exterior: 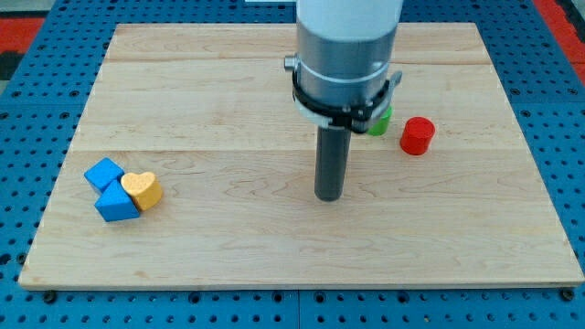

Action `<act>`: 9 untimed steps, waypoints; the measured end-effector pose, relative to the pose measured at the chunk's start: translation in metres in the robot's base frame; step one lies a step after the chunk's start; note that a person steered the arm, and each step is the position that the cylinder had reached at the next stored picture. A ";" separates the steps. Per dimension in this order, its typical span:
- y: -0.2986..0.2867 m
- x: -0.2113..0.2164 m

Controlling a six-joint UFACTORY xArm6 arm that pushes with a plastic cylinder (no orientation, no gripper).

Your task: Separate the heart from the blue blocks

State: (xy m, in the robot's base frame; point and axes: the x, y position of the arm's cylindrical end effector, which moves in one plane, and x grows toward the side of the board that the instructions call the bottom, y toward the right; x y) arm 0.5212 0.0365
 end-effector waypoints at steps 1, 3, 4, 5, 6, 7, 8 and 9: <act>-0.075 0.041; -0.236 0.042; -0.252 0.008; -0.228 0.005; -0.212 -0.026; -0.189 -0.045; -0.227 -0.054; -0.204 -0.057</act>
State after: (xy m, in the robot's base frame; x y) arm 0.4642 -0.1674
